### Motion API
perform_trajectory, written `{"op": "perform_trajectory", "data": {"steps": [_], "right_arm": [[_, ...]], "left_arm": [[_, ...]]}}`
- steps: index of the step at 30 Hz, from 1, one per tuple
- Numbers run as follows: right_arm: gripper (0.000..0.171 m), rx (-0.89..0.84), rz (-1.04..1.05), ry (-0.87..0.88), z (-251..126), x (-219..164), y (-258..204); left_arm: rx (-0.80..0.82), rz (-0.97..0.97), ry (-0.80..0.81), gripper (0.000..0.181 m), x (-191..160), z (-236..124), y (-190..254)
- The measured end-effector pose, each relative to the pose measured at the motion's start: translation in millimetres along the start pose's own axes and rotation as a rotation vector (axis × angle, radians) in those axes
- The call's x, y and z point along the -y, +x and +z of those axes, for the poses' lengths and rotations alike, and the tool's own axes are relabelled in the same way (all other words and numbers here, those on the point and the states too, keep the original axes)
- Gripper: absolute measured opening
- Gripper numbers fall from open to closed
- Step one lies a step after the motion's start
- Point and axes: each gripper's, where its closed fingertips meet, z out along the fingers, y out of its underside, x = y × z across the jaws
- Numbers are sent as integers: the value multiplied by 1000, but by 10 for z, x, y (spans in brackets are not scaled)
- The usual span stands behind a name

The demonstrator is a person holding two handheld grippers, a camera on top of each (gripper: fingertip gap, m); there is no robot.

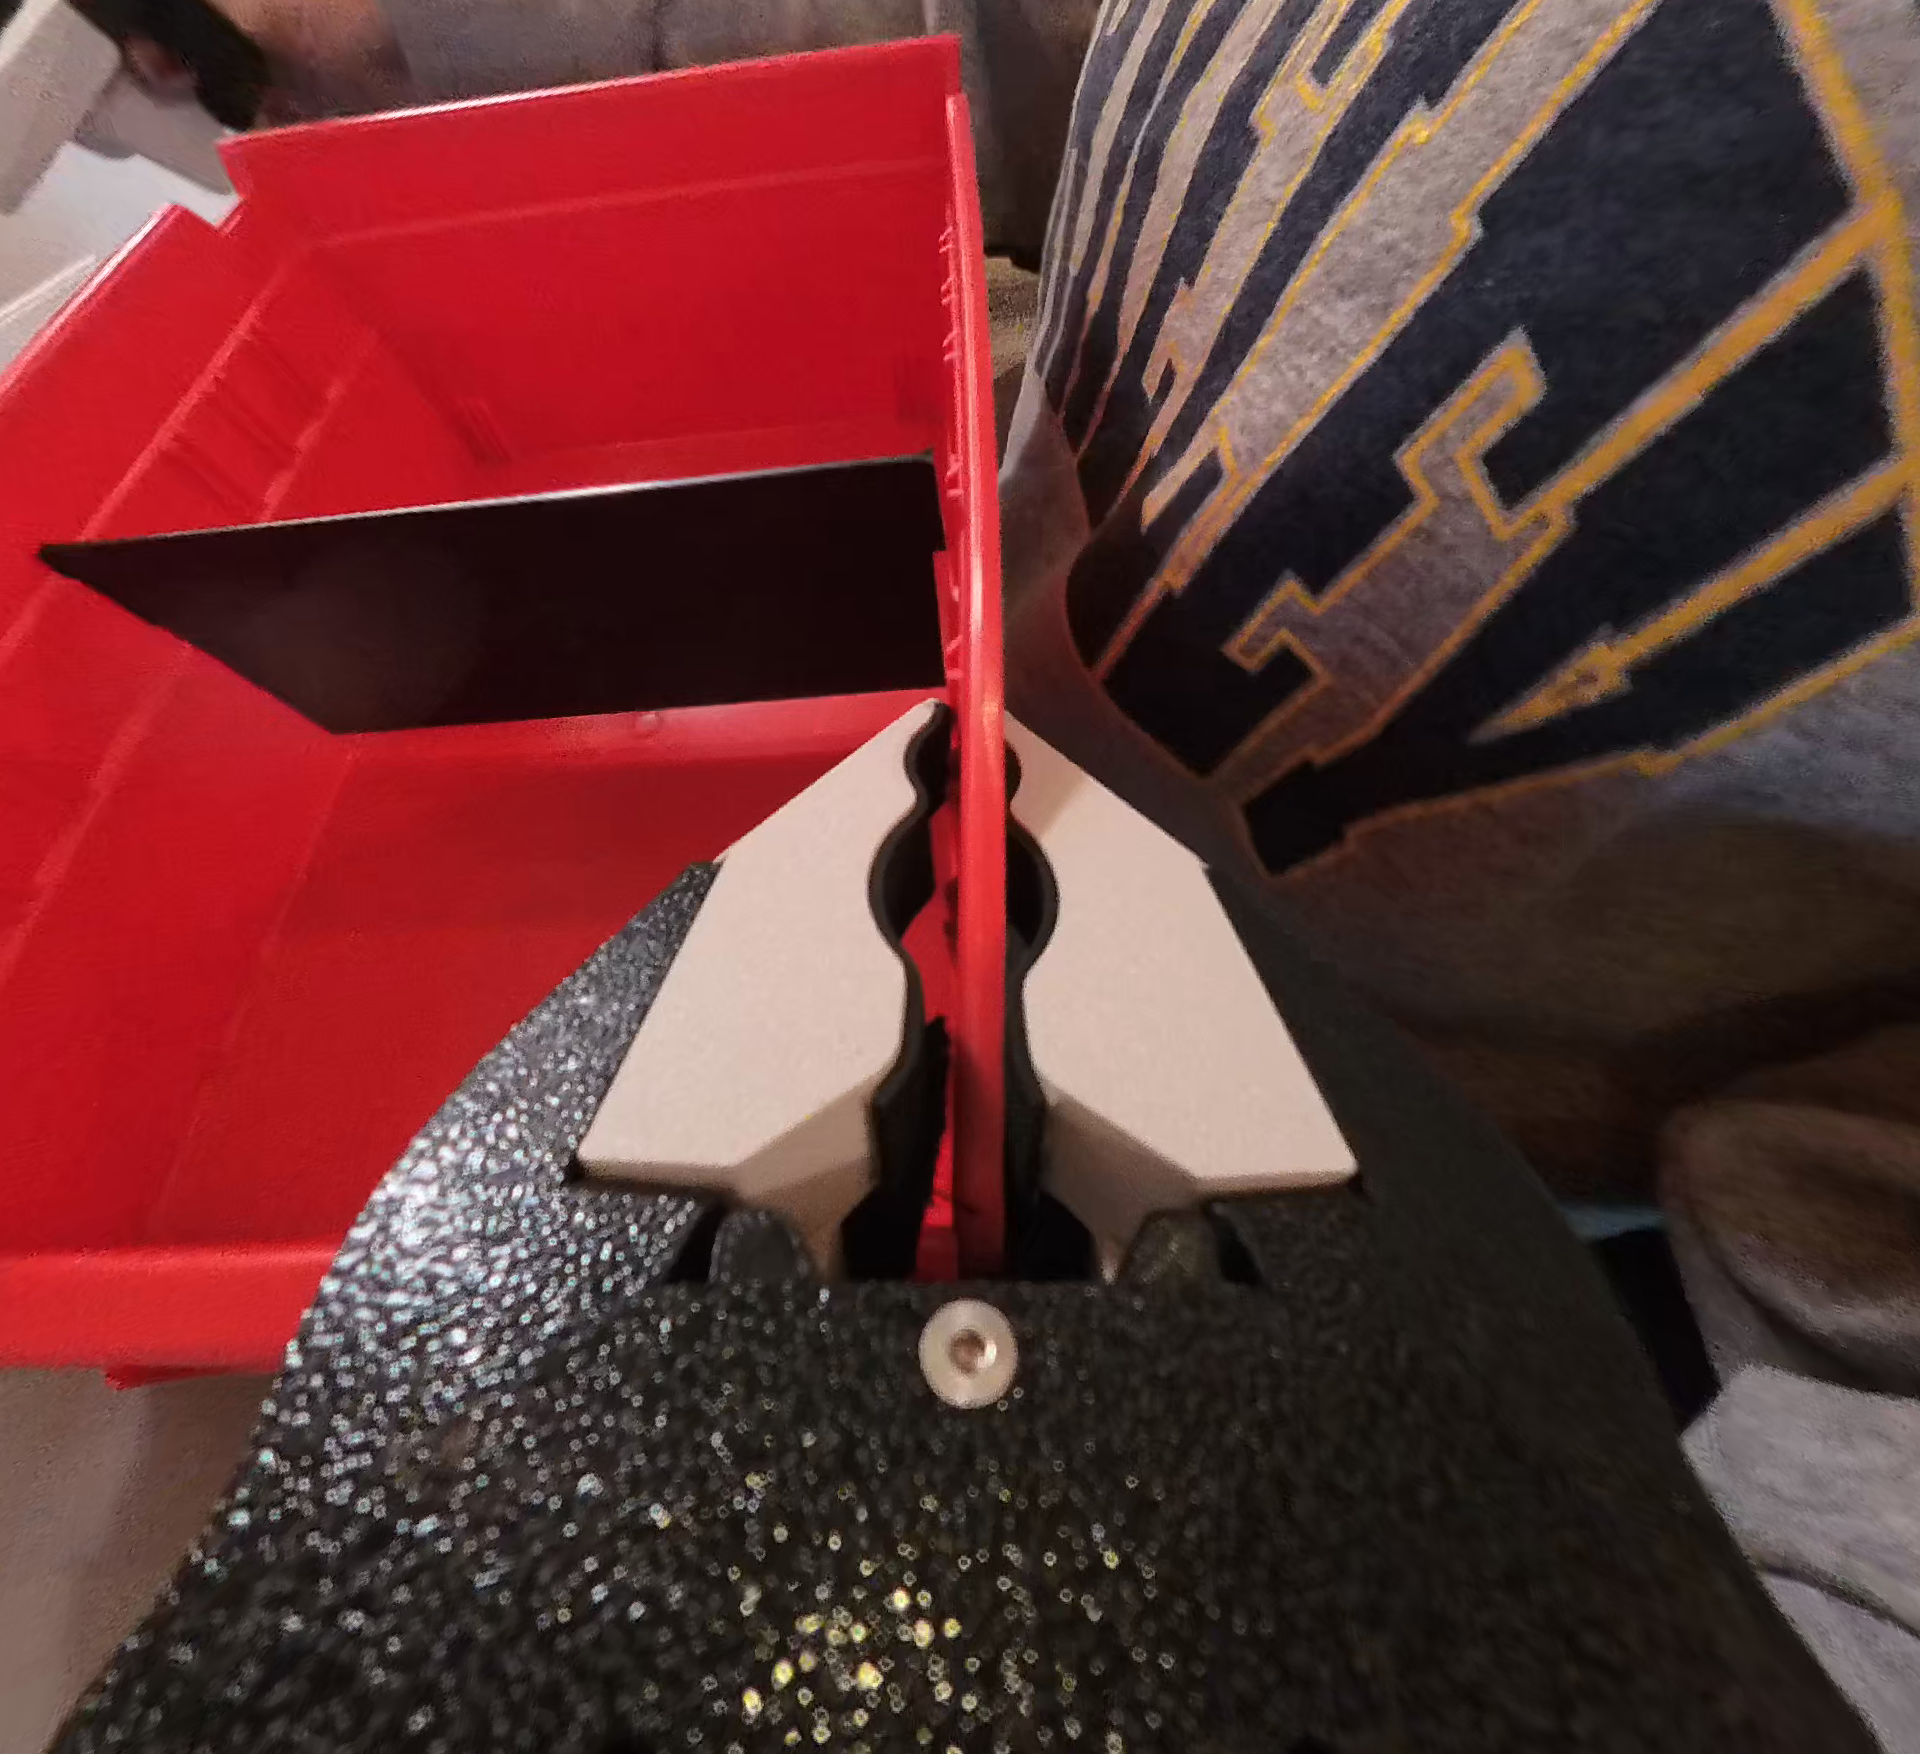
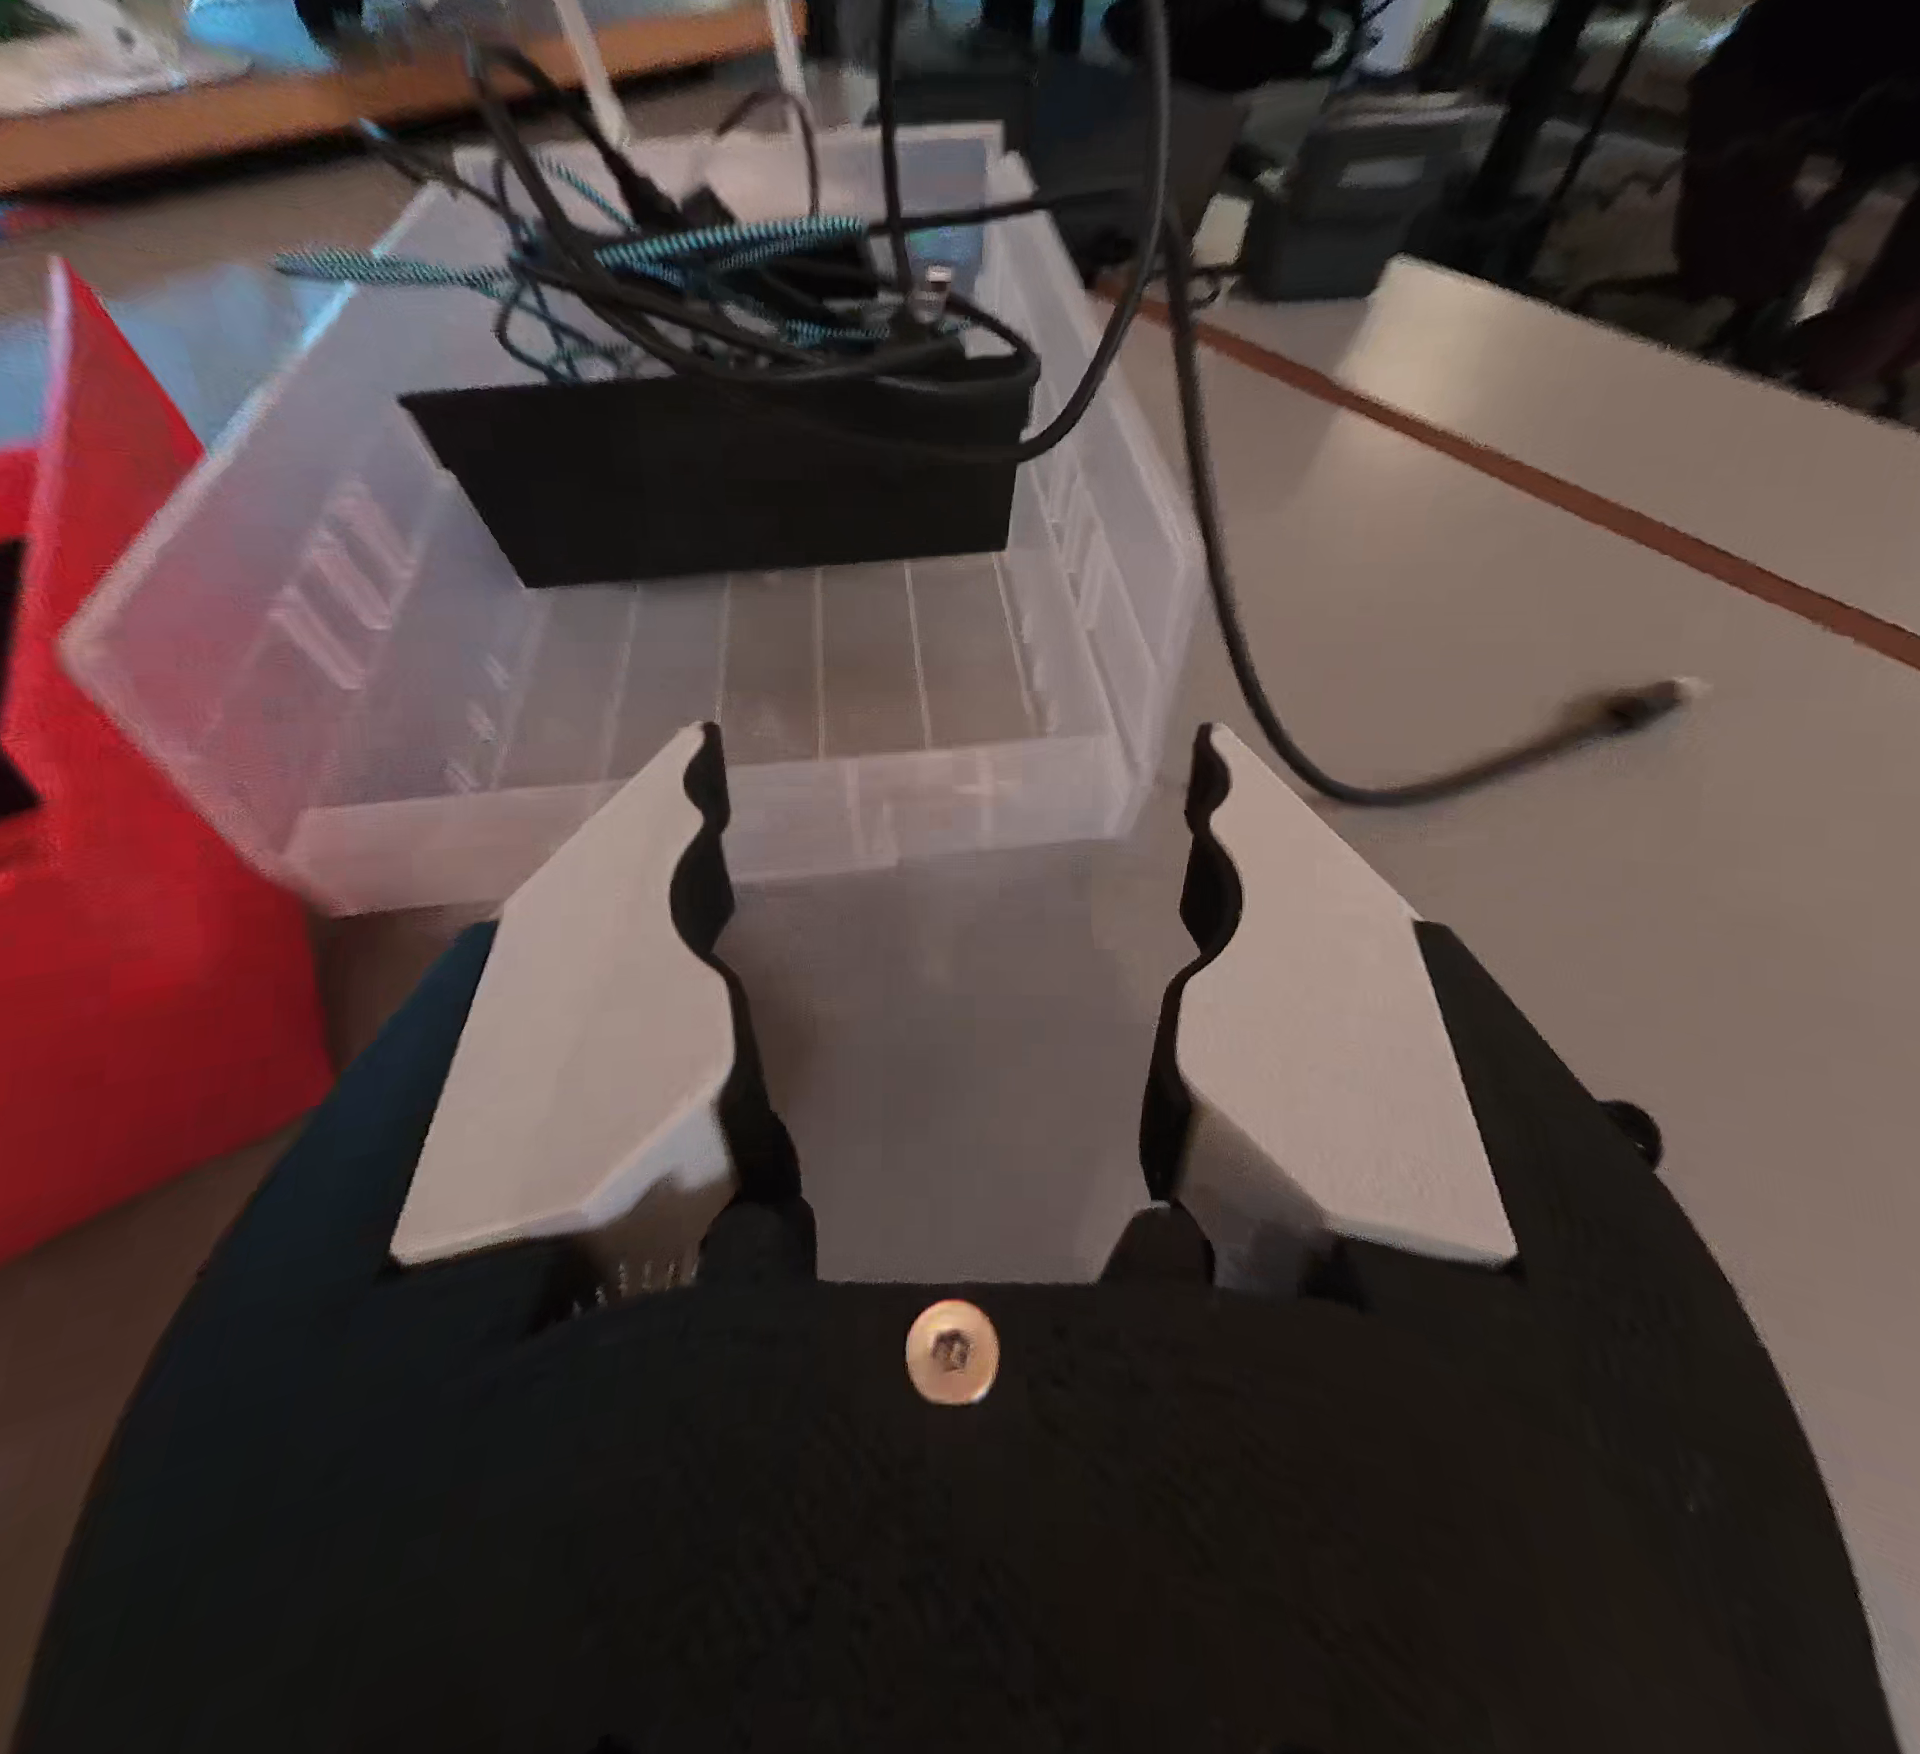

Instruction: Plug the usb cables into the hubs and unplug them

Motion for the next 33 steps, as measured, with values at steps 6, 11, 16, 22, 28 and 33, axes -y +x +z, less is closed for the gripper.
{"op": "perform_trajectory", "data": {"steps": [6, 11, 16, 22, 28, 33], "right_arm": [[67, -387, -155, 135, -1364, 200, 150], [63, -651, -184, 147, -2511, 253, 116], [58, -784, -178, 248, -3343, 391, -43], [51, -848, -183, 378, -3855, 518, -192], [51, -840, -160, 351, -3871, 469, -166], [51, -815, -159, 327, -3781, 432, -119]], "left_arm": [[-27, -17, -6, 3, 253, 419, -40], [-26, -36, -6, 3, 539, 982, -85], [5, 11, -13, 2, 910, 1627, -149], [60, 16, -37, 3, 1201, 2237, -459], [119, 36, -66, 4, 1467, 2677, -913], [235, -71, -73, 3, 1561, 3164, -1264]]}}
